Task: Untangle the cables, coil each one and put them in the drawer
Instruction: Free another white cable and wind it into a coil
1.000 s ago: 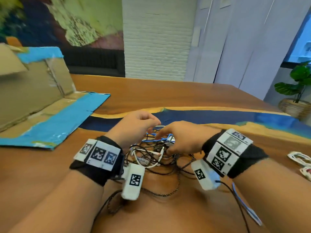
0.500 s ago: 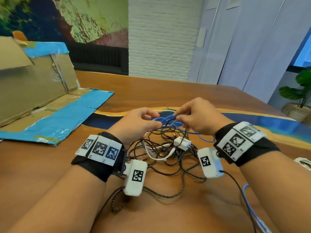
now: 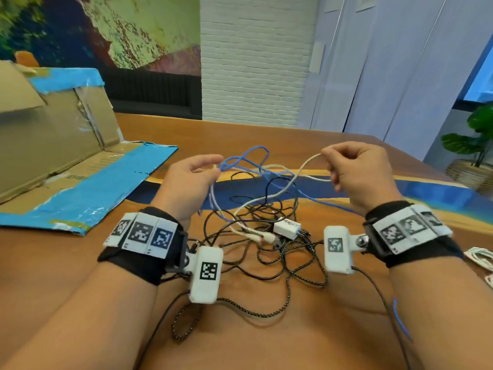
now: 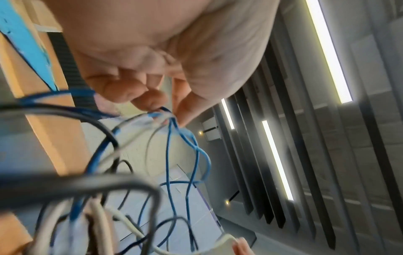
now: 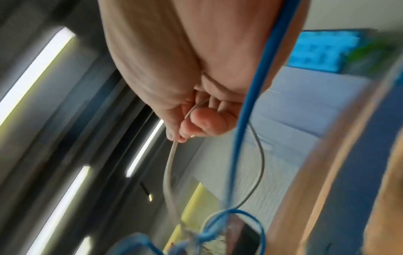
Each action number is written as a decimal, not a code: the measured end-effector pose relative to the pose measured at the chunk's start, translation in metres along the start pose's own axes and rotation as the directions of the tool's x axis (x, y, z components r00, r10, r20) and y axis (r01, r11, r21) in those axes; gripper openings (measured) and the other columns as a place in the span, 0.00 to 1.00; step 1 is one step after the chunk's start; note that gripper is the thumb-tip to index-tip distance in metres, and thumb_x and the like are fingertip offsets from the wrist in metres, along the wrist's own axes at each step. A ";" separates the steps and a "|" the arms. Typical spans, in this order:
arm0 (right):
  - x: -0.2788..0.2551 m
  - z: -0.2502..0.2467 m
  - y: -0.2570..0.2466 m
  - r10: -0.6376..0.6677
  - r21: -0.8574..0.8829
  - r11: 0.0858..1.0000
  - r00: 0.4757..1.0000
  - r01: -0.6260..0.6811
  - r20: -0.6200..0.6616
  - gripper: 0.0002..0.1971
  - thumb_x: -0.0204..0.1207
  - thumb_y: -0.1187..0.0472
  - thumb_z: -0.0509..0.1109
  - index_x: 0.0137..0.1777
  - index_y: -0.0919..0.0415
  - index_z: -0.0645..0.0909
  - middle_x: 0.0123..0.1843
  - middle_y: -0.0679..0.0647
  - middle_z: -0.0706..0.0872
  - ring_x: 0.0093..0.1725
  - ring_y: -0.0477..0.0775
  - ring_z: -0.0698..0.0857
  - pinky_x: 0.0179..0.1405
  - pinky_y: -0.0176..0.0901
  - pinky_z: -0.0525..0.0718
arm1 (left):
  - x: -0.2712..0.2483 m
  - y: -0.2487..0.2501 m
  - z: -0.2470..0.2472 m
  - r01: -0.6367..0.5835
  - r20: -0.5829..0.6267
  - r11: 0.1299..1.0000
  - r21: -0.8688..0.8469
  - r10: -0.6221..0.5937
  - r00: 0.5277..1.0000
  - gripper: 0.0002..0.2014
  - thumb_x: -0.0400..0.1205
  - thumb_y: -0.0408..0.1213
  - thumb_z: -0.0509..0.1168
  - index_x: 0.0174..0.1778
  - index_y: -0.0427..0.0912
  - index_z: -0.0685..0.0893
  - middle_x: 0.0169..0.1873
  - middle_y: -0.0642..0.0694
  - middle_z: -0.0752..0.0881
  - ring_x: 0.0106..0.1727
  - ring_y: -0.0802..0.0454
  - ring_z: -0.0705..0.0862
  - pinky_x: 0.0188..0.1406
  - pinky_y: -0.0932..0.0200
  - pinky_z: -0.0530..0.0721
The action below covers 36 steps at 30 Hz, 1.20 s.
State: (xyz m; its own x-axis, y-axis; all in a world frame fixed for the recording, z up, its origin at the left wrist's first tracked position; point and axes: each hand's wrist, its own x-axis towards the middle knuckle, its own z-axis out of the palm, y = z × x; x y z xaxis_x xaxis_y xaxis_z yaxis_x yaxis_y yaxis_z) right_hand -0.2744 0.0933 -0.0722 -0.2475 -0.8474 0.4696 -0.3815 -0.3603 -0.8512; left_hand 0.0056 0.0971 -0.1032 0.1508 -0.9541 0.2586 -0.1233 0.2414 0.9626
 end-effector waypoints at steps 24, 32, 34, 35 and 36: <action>0.008 -0.040 -0.031 -0.002 -0.224 0.973 0.975 0.053 0.224 0.10 0.77 0.49 0.79 0.48 0.54 0.93 0.25 0.44 0.79 0.20 0.48 0.69 0.19 0.37 0.69 | -0.021 0.033 0.004 -0.252 0.022 0.927 -0.279 0.268 0.963 0.12 0.91 0.39 0.59 0.55 0.47 0.90 0.30 0.48 0.83 0.27 0.54 0.79 0.27 0.64 0.80; -0.016 -0.018 -0.050 -0.075 -0.238 0.957 0.930 0.169 0.360 0.25 0.79 0.73 0.68 0.71 0.48 0.85 0.56 0.41 0.92 0.52 0.37 0.88 0.53 0.25 0.83 | -0.028 0.025 0.016 -0.248 0.095 0.969 -0.012 0.248 0.964 0.07 0.85 0.40 0.70 0.49 0.52 0.95 0.43 0.52 0.94 0.44 0.53 0.88 0.47 0.55 0.88; -0.028 0.006 -0.062 -0.122 -0.061 0.983 0.873 0.171 0.473 0.22 0.82 0.69 0.70 0.74 0.54 0.82 0.61 0.49 0.92 0.60 0.44 0.89 0.63 0.33 0.85 | -0.028 0.023 0.018 -0.238 0.120 0.971 -0.007 0.237 0.964 0.07 0.85 0.39 0.70 0.52 0.50 0.95 0.47 0.52 0.95 0.53 0.52 0.91 0.60 0.48 0.89; -0.032 0.018 -0.065 -0.139 -0.042 0.982 0.856 0.184 0.498 0.20 0.83 0.64 0.72 0.74 0.53 0.82 0.58 0.52 0.92 0.57 0.47 0.90 0.63 0.37 0.86 | -0.027 0.022 0.019 -0.234 0.139 0.972 -0.003 0.232 0.963 0.07 0.85 0.38 0.71 0.53 0.49 0.95 0.48 0.53 0.94 0.55 0.53 0.91 0.63 0.45 0.88; -0.035 0.028 -0.064 -0.156 -0.060 0.975 0.857 0.212 0.491 0.19 0.82 0.59 0.74 0.73 0.52 0.83 0.55 0.52 0.92 0.53 0.49 0.90 0.60 0.40 0.87 | -0.027 0.021 0.019 -0.236 0.150 0.972 0.007 0.232 0.961 0.07 0.85 0.38 0.71 0.54 0.48 0.95 0.48 0.53 0.94 0.56 0.54 0.91 0.63 0.44 0.88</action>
State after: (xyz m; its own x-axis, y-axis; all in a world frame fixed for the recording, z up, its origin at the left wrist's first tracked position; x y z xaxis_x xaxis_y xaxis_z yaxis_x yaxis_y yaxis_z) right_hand -0.2161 0.1349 -0.0402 0.2847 -0.8614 0.4207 -0.4778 -0.5080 -0.7167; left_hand -0.0199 0.1245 -0.0917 -0.0308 -0.8874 0.4600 -0.1626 0.4585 0.8737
